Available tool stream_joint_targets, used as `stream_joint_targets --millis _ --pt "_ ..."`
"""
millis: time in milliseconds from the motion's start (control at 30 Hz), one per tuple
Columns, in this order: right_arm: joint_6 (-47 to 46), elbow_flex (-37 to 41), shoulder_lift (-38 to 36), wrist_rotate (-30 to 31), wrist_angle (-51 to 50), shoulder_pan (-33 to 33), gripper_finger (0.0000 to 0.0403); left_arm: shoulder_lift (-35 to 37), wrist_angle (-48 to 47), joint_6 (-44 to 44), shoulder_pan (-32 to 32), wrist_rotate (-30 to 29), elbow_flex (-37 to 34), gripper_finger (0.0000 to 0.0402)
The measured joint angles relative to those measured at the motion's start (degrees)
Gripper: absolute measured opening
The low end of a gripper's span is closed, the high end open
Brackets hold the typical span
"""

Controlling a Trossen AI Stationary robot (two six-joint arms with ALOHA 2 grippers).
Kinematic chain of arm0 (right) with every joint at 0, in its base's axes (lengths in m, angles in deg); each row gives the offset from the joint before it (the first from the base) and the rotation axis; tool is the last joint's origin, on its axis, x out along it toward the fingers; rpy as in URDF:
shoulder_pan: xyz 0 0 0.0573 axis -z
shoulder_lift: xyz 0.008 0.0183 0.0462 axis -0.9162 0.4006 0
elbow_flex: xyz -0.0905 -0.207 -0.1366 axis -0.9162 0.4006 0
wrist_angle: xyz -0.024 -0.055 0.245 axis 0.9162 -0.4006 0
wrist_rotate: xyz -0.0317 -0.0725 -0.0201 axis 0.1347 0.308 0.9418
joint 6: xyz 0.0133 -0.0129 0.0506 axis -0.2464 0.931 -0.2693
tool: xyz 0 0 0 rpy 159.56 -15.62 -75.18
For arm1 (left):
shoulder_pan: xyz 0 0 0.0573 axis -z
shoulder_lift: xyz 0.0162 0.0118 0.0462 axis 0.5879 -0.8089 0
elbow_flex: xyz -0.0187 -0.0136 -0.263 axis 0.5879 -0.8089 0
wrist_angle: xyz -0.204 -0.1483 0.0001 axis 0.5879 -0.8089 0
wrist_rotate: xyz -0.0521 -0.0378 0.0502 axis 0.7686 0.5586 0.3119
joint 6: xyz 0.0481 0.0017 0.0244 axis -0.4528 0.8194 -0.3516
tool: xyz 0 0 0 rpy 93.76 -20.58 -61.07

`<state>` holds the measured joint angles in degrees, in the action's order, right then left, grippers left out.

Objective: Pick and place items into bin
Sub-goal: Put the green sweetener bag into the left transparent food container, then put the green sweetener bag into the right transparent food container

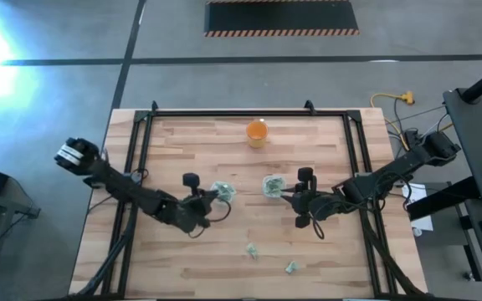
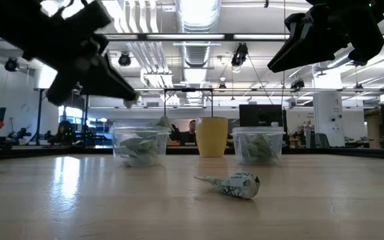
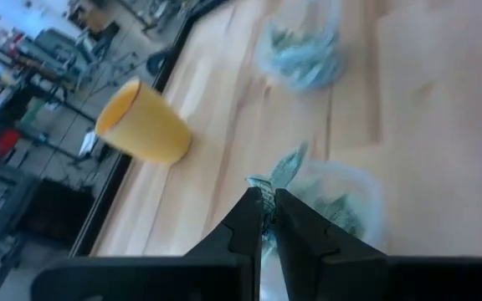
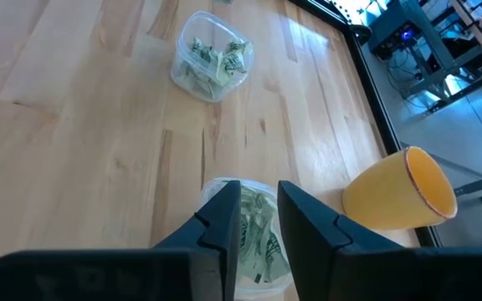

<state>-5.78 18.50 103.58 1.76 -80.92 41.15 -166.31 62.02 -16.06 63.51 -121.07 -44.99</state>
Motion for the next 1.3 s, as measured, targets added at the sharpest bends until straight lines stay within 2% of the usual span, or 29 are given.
stream_joint_targets --millis 133,300,533,700,833,1000,1167,1300 --pt "0.0 0.0 0.0 0.0 0.0 0.0 0.0075 -0.85 0.24 1.32 -2.42 1.66 -0.19 0.0017" --pt "-0.02 0.04 0.0 0.02 0.0 0.0 0.0079 -0.99 0.07 1.37 -3.73 4.98 0.28 0.0044" --pt "0.0 0.07 0.0 0.02 -0.14 0.0 0.0073 -0.99 0.07 1.01 -3.78 5.16 0.26 0.0102" --pt "-1.04 0.07 0.0 -0.35 -0.1 0.0 0.007 -0.7 0.07 0.98 -3.78 5.13 0.91 0.0127" --pt "-1.34 0.07 0.0 -8.29 2.32 0.0 0.0075 -0.37 0.09 0.93 -3.78 5.12 1.61 0.013" --pt "0.23 0.24 1.69 -19.16 11.38 -0.06 0.008 -0.37 0.05 0.91 -3.78 5.12 1.97 0.0131" --pt "4.37 0.28 9.29 -29.51 23.7 -0.15 0.008 -0.37 -0.02 0.99 -3.78 5.07 2.05 0.0131" --pt "6.88 0.26 15.99 -31.39 29.63 -0.13 0.0082 -0.37 -0.27 1.09 -3.38 5.11 2.09 0.0131"
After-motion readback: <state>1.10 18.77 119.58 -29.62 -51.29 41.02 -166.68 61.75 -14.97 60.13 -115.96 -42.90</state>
